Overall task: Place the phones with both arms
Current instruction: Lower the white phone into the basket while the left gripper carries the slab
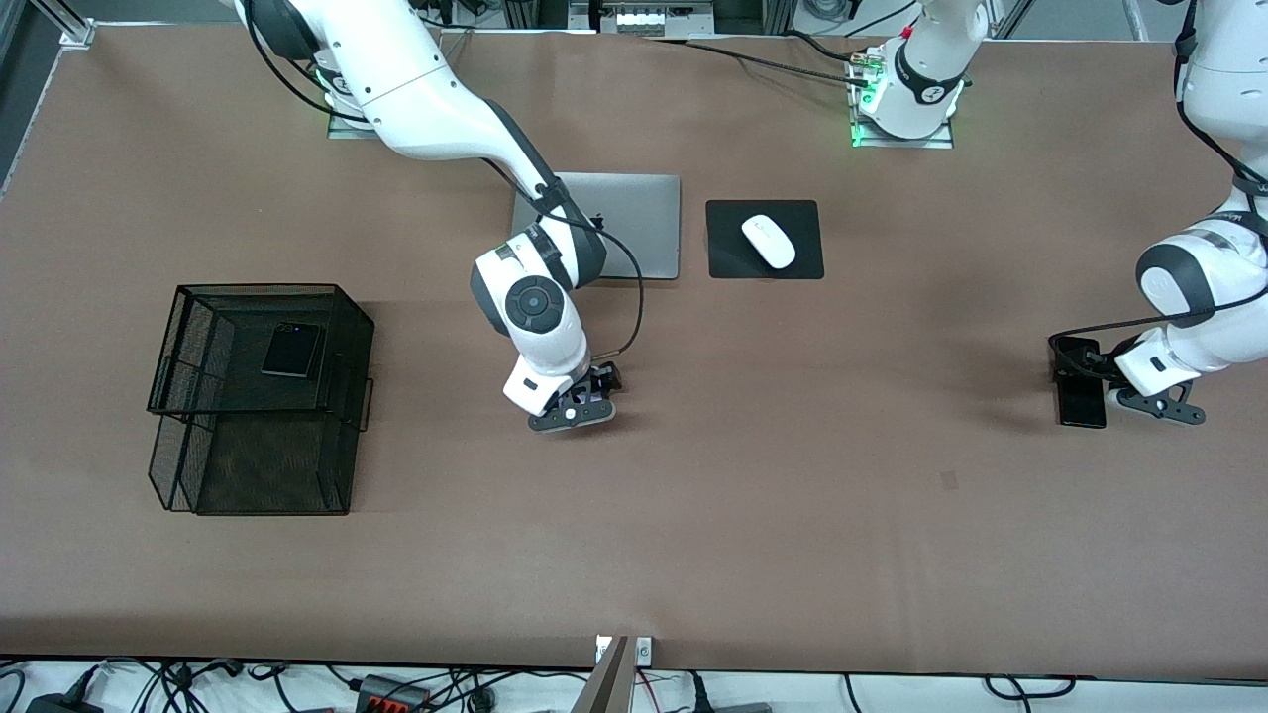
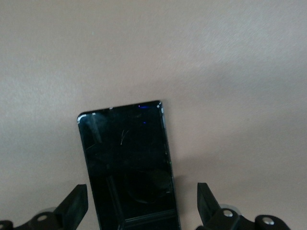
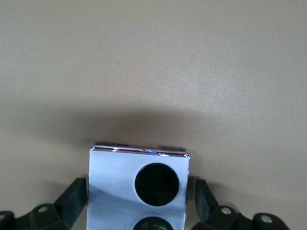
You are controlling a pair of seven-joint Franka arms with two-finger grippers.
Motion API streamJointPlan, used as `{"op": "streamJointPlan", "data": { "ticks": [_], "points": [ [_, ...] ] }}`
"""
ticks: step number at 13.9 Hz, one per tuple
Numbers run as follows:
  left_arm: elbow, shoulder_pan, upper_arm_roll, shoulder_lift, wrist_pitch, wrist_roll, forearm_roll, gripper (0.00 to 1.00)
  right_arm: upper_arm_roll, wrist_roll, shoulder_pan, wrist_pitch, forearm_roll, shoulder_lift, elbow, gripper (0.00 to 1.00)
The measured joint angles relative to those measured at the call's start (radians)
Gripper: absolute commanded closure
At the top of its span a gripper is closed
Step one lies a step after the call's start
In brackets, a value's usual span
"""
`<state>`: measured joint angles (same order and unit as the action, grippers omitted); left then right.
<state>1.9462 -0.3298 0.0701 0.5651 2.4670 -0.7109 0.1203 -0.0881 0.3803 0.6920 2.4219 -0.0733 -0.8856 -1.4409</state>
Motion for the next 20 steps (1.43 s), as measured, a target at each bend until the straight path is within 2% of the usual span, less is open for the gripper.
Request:
{"op": "streamJointPlan", "data": {
  "ticks": [1, 2, 3, 4, 7, 9, 13, 14, 17, 20],
  "points": [
    [-0.001, -0.008, 0.000, 0.005, 0.003, 0.000, 0.000, 0.00, 0.000, 0.000, 0.000, 0.000, 0.000, -0.001, 0.000, 0.28],
    [-0.002, -0.016, 0.000, 0.008, 0.004, 0.000, 0.000, 0.00, 0.000, 0.000, 0.002, 0.000, 0.000, -0.002, 0.001, 0.56],
    [-0.002, -0.021, -0.001, 0.009, 0.004, 0.000, 0.000, 0.00, -0.001, 0.000, 0.004, -0.001, 0.000, 0.000, 0.004, 0.72],
    [-0.002, -0.023, -0.002, 0.010, 0.004, 0.000, 0.000, 0.00, 0.000, 0.000, 0.006, -0.001, 0.000, 0.000, 0.006, 0.78],
    [-0.004, -0.023, -0.010, 0.017, 0.007, 0.001, 0.000, 0.00, -0.006, 0.004, 0.006, -0.003, 0.000, 0.002, 0.021, 0.78],
    [-0.007, -0.023, -0.012, 0.022, 0.008, 0.003, 0.002, 0.00, -0.034, 0.020, 0.001, -0.059, 0.000, 0.021, 0.056, 0.78],
    [-0.008, -0.024, -0.012, 0.031, 0.008, 0.002, 0.002, 0.01, -0.195, 0.018, -0.043, -0.303, 0.000, 0.081, 0.154, 0.78],
    [-0.008, -0.024, -0.012, 0.033, 0.008, 0.002, 0.002, 0.04, -0.222, 0.013, -0.063, -0.353, 0.000, 0.090, 0.171, 0.78],
    [-0.008, -0.023, -0.013, 0.034, 0.008, -0.001, 0.002, 0.37, -0.235, -0.023, -0.153, -0.467, -0.001, 0.124, 0.203, 0.76],
    [-0.012, -0.023, -0.013, 0.033, 0.007, -0.028, 0.001, 0.53, -0.236, -0.136, -0.256, -0.526, -0.002, 0.163, 0.207, 0.76]
  ]
}}
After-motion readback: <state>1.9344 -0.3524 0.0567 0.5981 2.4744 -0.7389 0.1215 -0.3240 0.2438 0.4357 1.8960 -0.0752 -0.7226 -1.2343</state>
